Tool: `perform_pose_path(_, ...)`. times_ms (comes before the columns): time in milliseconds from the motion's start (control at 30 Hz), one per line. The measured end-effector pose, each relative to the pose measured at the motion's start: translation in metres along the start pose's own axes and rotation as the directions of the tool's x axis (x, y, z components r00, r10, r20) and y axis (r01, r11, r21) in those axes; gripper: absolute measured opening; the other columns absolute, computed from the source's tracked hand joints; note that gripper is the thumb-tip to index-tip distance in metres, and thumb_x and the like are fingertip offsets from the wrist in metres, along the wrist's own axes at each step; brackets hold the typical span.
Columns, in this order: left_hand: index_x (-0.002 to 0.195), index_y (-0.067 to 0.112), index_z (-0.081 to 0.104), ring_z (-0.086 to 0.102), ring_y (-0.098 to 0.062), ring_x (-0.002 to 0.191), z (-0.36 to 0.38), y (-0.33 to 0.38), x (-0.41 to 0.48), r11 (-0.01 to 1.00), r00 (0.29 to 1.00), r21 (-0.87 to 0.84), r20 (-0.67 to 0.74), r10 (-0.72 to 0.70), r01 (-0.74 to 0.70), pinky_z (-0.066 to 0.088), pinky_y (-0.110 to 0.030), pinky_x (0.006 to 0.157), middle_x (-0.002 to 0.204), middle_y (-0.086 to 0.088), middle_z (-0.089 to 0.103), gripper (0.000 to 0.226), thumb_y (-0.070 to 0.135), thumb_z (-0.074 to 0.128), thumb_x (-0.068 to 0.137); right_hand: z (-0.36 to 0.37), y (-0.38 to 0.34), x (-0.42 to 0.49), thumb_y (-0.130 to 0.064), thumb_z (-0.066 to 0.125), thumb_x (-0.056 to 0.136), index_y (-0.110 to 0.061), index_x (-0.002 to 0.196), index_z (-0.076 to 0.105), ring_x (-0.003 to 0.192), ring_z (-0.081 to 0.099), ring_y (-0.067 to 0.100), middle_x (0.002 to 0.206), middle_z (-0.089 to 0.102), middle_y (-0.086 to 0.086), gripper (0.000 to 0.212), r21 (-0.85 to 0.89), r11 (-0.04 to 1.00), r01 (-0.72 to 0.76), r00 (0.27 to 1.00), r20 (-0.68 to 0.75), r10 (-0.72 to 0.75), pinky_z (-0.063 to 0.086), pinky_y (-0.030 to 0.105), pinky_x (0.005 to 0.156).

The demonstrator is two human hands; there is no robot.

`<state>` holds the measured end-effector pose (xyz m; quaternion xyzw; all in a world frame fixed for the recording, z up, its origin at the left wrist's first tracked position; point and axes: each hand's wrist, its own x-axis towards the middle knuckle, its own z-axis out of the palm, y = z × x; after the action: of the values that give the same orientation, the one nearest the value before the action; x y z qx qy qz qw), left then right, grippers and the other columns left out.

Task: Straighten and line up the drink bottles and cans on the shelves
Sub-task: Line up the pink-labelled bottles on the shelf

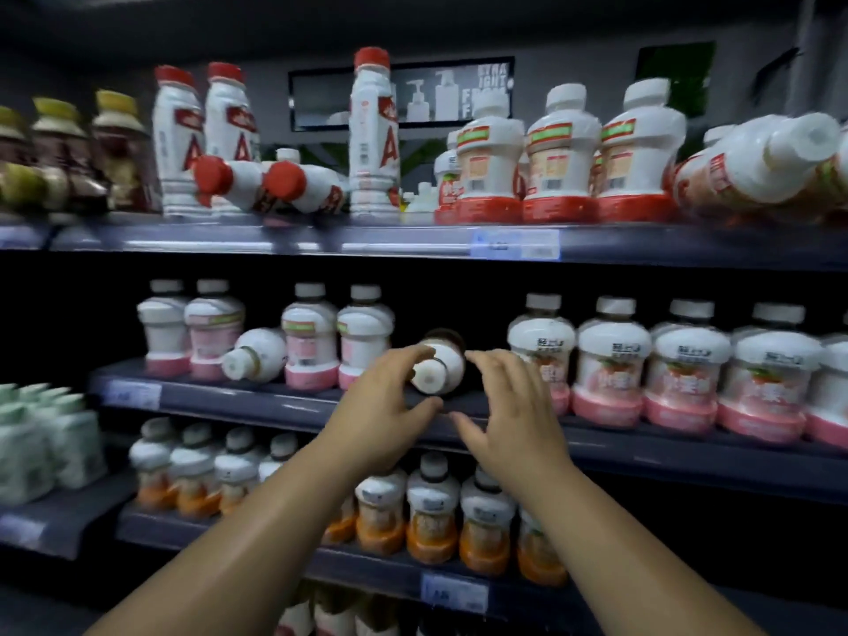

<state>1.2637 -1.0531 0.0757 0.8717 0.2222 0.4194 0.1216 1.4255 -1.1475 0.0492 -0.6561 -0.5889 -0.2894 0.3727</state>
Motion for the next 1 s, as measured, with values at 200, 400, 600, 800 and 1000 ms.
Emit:
perform_pose_path(200,0.142,0.033,0.043,0.048,-0.006,0.124,-0.032,-0.034,-0.009,0.998,0.999,0.052,-0.037,-0.026,0.028,0.045,-0.027,0.095,0.138,0.011,0.048,0.057,0.036,0.067,0.090,0.020,-0.029,0.029,-0.037,0.072,0.086,-0.024,0.136,0.049,0.125,0.042,0.023,0.132,0.049,-0.001,0.057,-0.048,0.999,0.016,0.992,0.126,-0.010,0.041,0.036,0.102)
perform_pose_path(400,0.141,0.037,0.042,0.046,-0.001,0.123,-0.035,-0.060,0.000,0.999,0.999,0.008,0.013,0.051,-0.051,0.043,-0.021,0.095,0.134,0.019,0.044,0.056,0.038,0.065,0.090,0.039,-0.040,0.050,-0.041,0.072,0.085,-0.025,0.129,0.053,0.114,0.046,0.026,0.124,0.047,0.002,0.050,-0.123,0.978,-0.169,0.971,0.147,0.186,0.044,0.036,0.093)
perform_pose_path(600,0.136,0.034,0.048,0.048,-0.003,0.119,-0.033,-0.088,0.015,0.989,0.992,-0.088,0.034,0.123,-0.120,0.046,-0.028,0.098,0.129,0.017,0.047,0.053,0.033,0.068,0.088,0.039,-0.049,0.068,-0.020,0.072,0.077,-0.015,0.140,0.048,0.112,0.053,0.029,0.122,0.059,0.008,0.067,-0.042,0.977,-0.211,0.976,0.041,0.212,0.040,0.035,0.094)
perform_pose_path(800,0.122,0.020,0.059,0.051,-0.003,0.108,-0.038,-0.094,0.032,0.962,0.972,-0.169,-0.135,0.191,-0.213,0.044,-0.021,0.092,0.117,0.010,0.056,0.045,0.031,0.061,0.078,0.016,-0.064,0.108,-0.030,0.073,0.087,-0.019,0.139,0.052,0.105,0.058,0.014,0.116,0.063,-0.001,0.058,0.273,0.924,-0.266,0.942,-0.129,0.309,0.042,0.026,0.089)
perform_pose_path(1000,0.129,0.021,0.053,0.039,-0.012,0.127,-0.031,-0.099,0.026,0.967,0.961,-0.101,-0.172,0.215,-0.234,0.033,-0.027,0.106,0.134,0.004,0.046,0.050,0.033,0.064,0.082,0.045,-0.050,0.111,-0.048,0.074,0.081,-0.026,0.136,0.052,0.104,0.063,0.015,0.119,0.066,-0.001,0.063,0.409,0.747,-0.524,0.833,0.068,0.548,0.050,0.031,0.090)
